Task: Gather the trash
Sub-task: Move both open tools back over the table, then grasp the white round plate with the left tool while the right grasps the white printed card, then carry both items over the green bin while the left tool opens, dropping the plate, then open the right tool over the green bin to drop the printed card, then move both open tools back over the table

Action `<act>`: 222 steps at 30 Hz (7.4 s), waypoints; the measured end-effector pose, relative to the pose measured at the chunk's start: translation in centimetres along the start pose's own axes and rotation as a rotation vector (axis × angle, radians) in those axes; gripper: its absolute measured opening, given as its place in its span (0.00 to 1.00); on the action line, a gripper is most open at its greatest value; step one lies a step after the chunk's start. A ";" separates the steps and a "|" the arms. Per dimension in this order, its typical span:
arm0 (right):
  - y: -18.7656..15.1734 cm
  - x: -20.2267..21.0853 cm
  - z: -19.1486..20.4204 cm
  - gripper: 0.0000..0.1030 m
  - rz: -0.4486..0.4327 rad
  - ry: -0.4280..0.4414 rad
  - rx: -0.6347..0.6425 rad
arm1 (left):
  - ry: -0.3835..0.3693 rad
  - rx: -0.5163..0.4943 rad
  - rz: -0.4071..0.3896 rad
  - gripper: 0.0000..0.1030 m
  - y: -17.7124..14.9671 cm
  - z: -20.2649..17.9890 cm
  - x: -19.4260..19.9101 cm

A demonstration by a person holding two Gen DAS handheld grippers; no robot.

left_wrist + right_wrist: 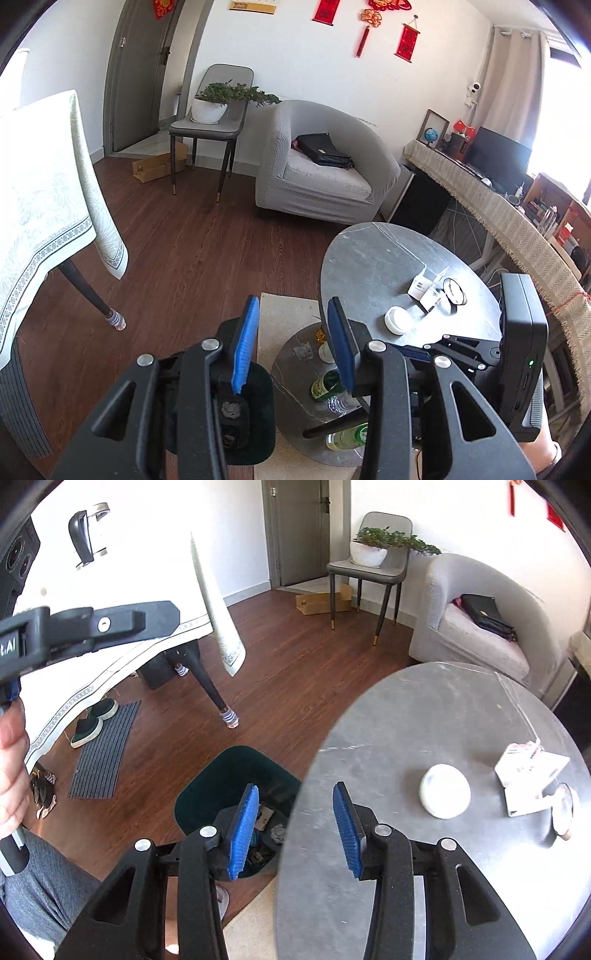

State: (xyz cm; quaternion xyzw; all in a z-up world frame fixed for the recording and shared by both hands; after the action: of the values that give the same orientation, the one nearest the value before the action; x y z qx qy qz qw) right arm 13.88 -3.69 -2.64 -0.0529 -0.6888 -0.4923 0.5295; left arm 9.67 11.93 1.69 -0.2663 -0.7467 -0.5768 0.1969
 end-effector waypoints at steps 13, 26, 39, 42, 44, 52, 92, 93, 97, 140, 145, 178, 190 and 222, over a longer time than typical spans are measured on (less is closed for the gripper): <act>-2.5 5.4 -13.8 0.40 -0.080 -0.153 -0.207 | -0.075 -0.149 0.117 0.41 -1.3 -8.5 -8.1; -3.6 6.5 -19.0 0.40 -0.128 -0.130 -0.321 | -0.078 -0.238 0.189 0.39 -3.0 -12.5 -13.3; -3.4 6.7 -20.1 0.40 -0.146 -0.116 -0.358 | -0.066 -0.213 0.215 0.37 -2.9 -13.5 -15.5; -3.5 6.6 -20.5 0.40 -0.144 -0.117 -0.364 | -0.072 -0.205 0.210 0.34 -2.7 -13.5 -15.2; -3.6 6.6 -20.6 0.40 -0.142 -0.117 -0.368 | -0.073 -0.200 0.202 0.31 -2.7 -13.5 -15.1; -3.5 6.6 -21.0 0.40 -0.148 -0.120 -0.378 | -0.065 -0.225 0.215 0.23 -3.1 -14.0 -15.5; -0.4 -0.4 -20.5 0.73 -0.101 -0.171 -0.320 | -0.103 -0.225 0.239 0.50 -3.8 -13.6 -15.9; -0.4 -0.4 -20.5 0.73 -0.103 -0.173 -0.317 | -0.100 -0.227 0.238 0.49 -3.8 -13.6 -15.9; -0.5 -0.1 -20.5 0.73 -0.101 -0.170 -0.319 | -0.096 -0.230 0.233 0.41 -3.8 -13.5 -16.0; 4.9 0.2 -3.2 0.73 -0.120 -0.044 -0.072 | 0.052 0.099 0.256 0.41 -6.6 6.1 -8.2; 5.1 -1.2 -0.5 0.73 -0.090 -0.030 -0.019 | 0.108 0.099 0.333 0.41 -9.0 8.9 -8.9; 6.2 -10.6 8.5 0.73 0.068 0.041 0.065 | 0.241 0.125 0.508 0.50 -13.9 17.8 -8.9; 4.5 -15.5 10.3 0.73 0.194 0.033 0.087 | 0.246 0.180 0.369 0.34 -10.5 19.7 -4.2; 0.9 -12.3 10.3 0.75 0.223 0.118 0.113 | 0.081 0.188 -0.024 0.25 -0.1 11.1 3.7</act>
State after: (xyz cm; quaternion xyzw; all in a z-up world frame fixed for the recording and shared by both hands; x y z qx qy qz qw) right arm 12.74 9.87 -11.17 -0.0702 -0.6731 -0.3932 0.6225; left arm 6.85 23.24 1.01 -0.2139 -0.7922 -0.5168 0.2442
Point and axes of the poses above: each gripper's, at about its wrist camera, not at the fingertips, and x roughly against the way its jaws point, z to its left, y to its top, the point moved 1 cm from there along -x, roughly the way its jaws point, and after that the axes turned 1 degree about -y, right-handed, at the moved point
